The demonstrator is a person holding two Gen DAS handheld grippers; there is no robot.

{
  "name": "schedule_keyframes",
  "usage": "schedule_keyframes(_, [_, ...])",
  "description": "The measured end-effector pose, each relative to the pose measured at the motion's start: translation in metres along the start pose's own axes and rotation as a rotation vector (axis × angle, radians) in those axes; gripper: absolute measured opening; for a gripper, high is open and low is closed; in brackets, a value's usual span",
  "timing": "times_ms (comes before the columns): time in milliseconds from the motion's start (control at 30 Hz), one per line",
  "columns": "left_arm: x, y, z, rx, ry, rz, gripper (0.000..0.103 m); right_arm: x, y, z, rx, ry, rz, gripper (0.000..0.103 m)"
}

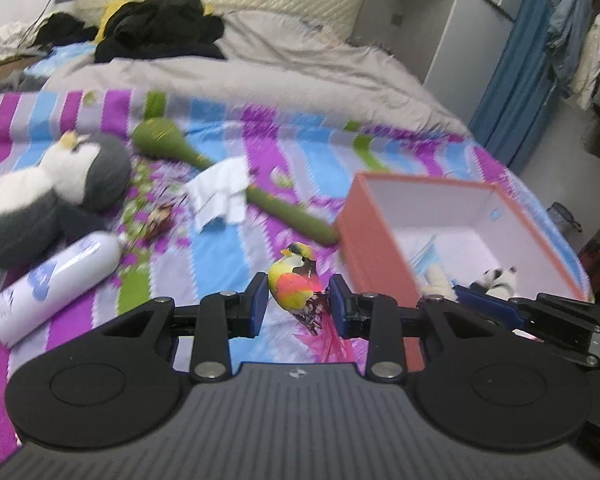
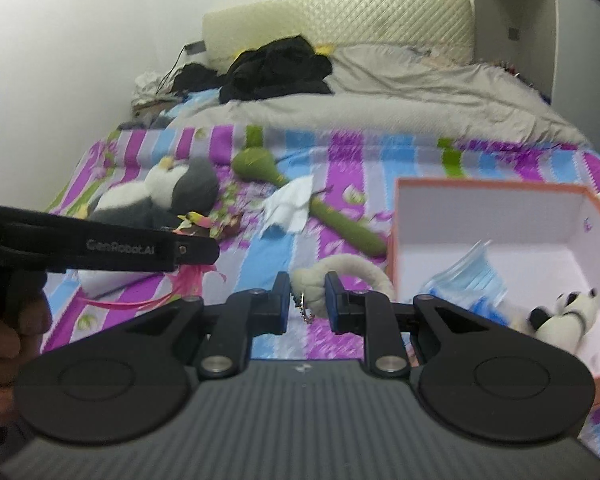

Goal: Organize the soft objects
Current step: 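Carry the bird toy and white ring over the pink box with both tools, then open the left tool dropping the bird while the right tool releases the ring into the box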

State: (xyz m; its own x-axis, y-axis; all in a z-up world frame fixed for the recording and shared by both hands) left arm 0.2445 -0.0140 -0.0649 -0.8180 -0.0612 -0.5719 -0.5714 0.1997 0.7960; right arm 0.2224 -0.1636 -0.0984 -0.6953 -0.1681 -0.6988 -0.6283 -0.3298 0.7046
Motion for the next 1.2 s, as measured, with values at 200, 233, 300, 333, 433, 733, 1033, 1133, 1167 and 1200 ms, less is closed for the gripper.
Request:
schedule_keyframes(200, [-0.028, 0.005, -0.035, 0.055, -0.024, -0.027, 0.038, -0.023, 0.024, -0.027, 0.05, -0.011, -0.039, 0.023])
schedule_keyframes(233, [-0.031, 0.004, -0.04, 0.063, -0.029, -0.028, 0.038, -0.026, 0.027, -0.031, 0.059, -0.01, -0.044, 0.023])
schedule_keyframes(300, [-0.039, 0.002, -0.054, 0.083, -0.046, -0.027, 0.038, -0.032, 0.032, -0.042, 0.083, -0.011, -0.053, 0.023])
schedule_keyframes(333, [-0.042, 0.0, -0.06, 0.091, -0.057, -0.027, 0.038, -0.034, 0.033, -0.047, 0.092, -0.014, -0.057, 0.023])
schedule_keyframes(433, [-0.051, -0.007, -0.08, 0.112, -0.085, -0.023, 0.038, -0.038, 0.039, -0.066, 0.122, -0.034, -0.063, 0.023])
schedule_keyframes(733, [-0.058, -0.059, -0.136, 0.174, -0.147, 0.069, 0.038, -0.029, 0.032, -0.124, 0.215, -0.135, -0.008, 0.023])
schedule_keyframes(1033, [-0.056, -0.107, -0.179, 0.15, -0.249, 0.164, 0.038, 0.001, 0.016, -0.176, 0.276, -0.299, 0.071, 0.023])
schedule_keyframes(1133, [-0.056, -0.121, -0.187, 0.136, -0.262, 0.185, 0.038, 0.011, 0.01, -0.188, 0.281, -0.342, 0.086, 0.023])
schedule_keyframes(1167, [-0.055, -0.126, -0.188, 0.13, -0.261, 0.191, 0.038, 0.015, 0.007, -0.192, 0.277, -0.357, 0.092, 0.023])
schedule_keyframes(1200, [-0.055, -0.129, -0.189, 0.128, -0.257, 0.198, 0.038, 0.018, 0.005, -0.195, 0.269, -0.37, 0.097, 0.024])
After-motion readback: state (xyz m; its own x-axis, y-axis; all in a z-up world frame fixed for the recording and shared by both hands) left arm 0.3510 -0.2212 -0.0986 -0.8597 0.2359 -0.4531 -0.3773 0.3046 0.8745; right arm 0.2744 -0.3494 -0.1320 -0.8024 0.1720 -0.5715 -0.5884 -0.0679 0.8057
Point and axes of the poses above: each gripper's, at about its wrist camera, not at the fingertips, and y roughly against the way its jaws point, z to its left, x to its underside, the point moved 4 cm from there along -y, roughly the way its jaws point, and after that the axes turned 11 degrees about z, right-handed, at the moved point
